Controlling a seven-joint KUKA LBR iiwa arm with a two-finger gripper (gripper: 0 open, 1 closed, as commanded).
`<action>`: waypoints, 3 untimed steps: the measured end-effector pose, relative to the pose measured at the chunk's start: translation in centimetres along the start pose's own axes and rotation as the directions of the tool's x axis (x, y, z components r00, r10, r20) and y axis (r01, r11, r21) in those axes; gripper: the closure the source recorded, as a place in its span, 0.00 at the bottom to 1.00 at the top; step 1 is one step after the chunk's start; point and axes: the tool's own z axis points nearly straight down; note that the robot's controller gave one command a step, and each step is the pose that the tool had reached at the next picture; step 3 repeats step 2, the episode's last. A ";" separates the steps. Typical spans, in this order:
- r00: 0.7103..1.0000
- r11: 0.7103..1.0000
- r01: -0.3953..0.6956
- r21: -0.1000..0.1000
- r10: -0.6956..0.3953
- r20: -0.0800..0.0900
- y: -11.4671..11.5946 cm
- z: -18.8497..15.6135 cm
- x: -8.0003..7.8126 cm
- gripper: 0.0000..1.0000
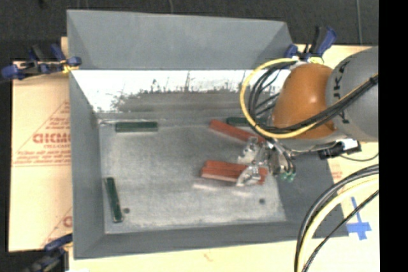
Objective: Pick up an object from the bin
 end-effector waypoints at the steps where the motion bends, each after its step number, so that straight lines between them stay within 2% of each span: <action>1: 1.000 1.000 0.001 -0.001 -0.001 -0.001 0.0 -1.4 0.0 1.00; 3: 1.000 1.000 0.002 -0.001 -0.002 0.002 0.0 -2.7 -0.1 1.00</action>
Offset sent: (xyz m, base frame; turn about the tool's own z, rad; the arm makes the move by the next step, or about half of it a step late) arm 0.0001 0.0002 0.0059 0.0000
